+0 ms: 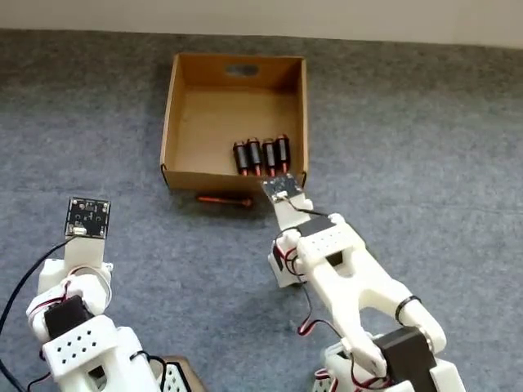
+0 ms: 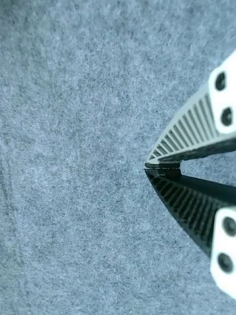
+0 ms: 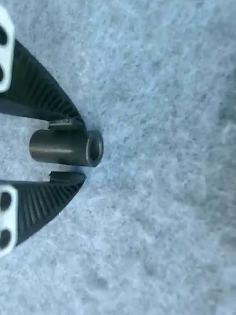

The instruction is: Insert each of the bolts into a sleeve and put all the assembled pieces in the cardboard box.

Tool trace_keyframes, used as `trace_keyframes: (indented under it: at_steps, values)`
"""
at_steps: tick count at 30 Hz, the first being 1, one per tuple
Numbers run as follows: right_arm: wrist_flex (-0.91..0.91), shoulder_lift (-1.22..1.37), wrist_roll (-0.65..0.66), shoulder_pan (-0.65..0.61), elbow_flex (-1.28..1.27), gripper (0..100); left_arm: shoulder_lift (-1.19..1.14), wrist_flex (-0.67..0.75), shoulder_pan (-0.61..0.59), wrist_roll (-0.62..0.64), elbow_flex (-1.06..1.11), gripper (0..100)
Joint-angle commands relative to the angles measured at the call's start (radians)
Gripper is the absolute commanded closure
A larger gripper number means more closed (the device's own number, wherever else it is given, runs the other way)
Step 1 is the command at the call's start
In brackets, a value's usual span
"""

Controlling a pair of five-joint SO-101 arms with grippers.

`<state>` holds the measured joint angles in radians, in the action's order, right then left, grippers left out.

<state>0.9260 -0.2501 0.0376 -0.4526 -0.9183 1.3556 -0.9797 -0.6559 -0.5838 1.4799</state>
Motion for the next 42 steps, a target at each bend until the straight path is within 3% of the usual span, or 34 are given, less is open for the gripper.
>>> trace_keyframes:
  at_steps: [1,3,6,8,11,14,22,29,37,42]
  values:
    - [-0.018,0.082,0.038,0.015,0.073,86.8,0.015,-0.008,0.015,0.002,-0.007,97]
    - [-0.018,0.111,0.04,0.016,0.091,88.5,0.015,-0.028,0.015,0.002,-0.012,97]
    - [-0.018,0.101,0.046,0.016,0.091,99.8,0.015,-0.041,0.047,0.002,-0.015,97]
    - [-0.018,0.067,0.046,0.016,0.09,98.9,0.015,-0.061,0.087,0.002,-0.013,97]
    - [-0.021,-0.031,0.041,0.024,0.042,99.3,0.007,-0.11,0.194,0.014,-0.015,97]
    - [-0.058,-0.193,0.04,0.03,-0.044,99.3,0.004,-0.118,0.325,0.103,-0.03,96]
    - [-0.179,-0.467,-0.014,0.081,-0.222,99.3,-0.024,-0.29,0.625,0.193,-0.308,96]
    - [-0.179,-0.507,-0.043,0.094,-0.228,99.3,-0.521,-0.296,0.641,0.229,-0.599,85]
    - [-0.177,-0.51,-0.038,0.094,-0.228,99.3,-0.989,-0.295,0.771,0.502,-0.97,83]
    - [-0.174,-0.513,-0.038,0.094,-0.228,99.3,-1.199,-0.181,0.854,0.76,-1.07,83]
